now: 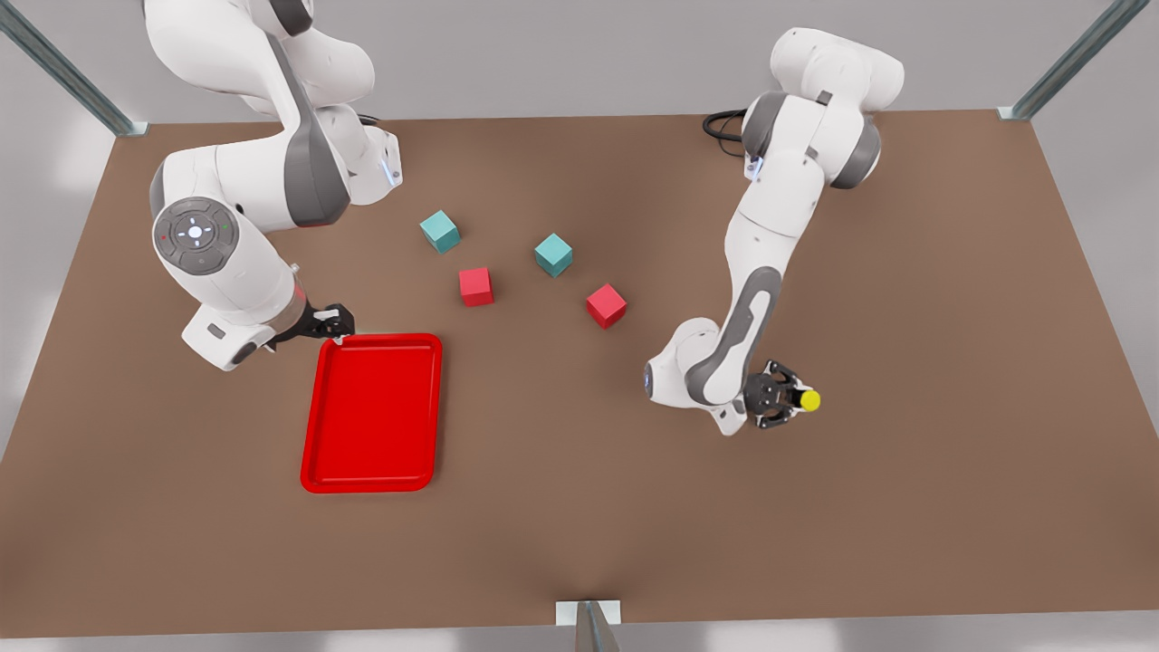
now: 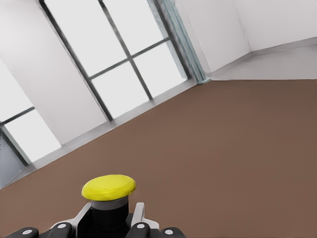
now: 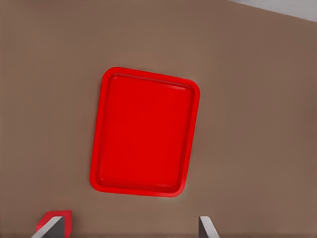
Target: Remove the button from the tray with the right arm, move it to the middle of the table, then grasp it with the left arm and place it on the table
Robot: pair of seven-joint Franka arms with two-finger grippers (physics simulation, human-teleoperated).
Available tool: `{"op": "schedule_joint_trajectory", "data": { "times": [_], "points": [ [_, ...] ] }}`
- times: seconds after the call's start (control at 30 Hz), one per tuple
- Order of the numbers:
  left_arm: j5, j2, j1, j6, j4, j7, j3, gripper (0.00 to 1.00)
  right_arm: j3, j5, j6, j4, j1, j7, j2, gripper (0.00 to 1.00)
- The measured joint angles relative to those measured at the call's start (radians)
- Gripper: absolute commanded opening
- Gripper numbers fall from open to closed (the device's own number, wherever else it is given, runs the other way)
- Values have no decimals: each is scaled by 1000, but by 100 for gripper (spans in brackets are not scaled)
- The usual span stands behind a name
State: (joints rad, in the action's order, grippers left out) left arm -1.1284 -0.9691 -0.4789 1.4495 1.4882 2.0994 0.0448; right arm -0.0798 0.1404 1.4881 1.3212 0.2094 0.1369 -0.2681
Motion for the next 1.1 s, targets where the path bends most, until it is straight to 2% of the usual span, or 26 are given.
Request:
{"op": "schedule_joint_trajectory", "data": {
  "times": [0.43, 0.47, 0.5, 1.1],
  "points": [
    [-221, -116, 18, -27, 0, 495, 0, 48, 0, -1, 0, -2, -8, -5, 0, 100],
    [-228, -116, 19, -24, 0, 521, 0, 57, 0, -2, 0, -2, -8, -5, 0, 100],
    [-233, -116, 20, -21, 1, 545, 0, 100, 0, -2, 0, -2, -6, -5, 0, 100],
    [-273, -97, 23, -27, -2, 798, -1, 100, 0, -6, 0, -5, -8, -6, -1, 100]
  ]
}}
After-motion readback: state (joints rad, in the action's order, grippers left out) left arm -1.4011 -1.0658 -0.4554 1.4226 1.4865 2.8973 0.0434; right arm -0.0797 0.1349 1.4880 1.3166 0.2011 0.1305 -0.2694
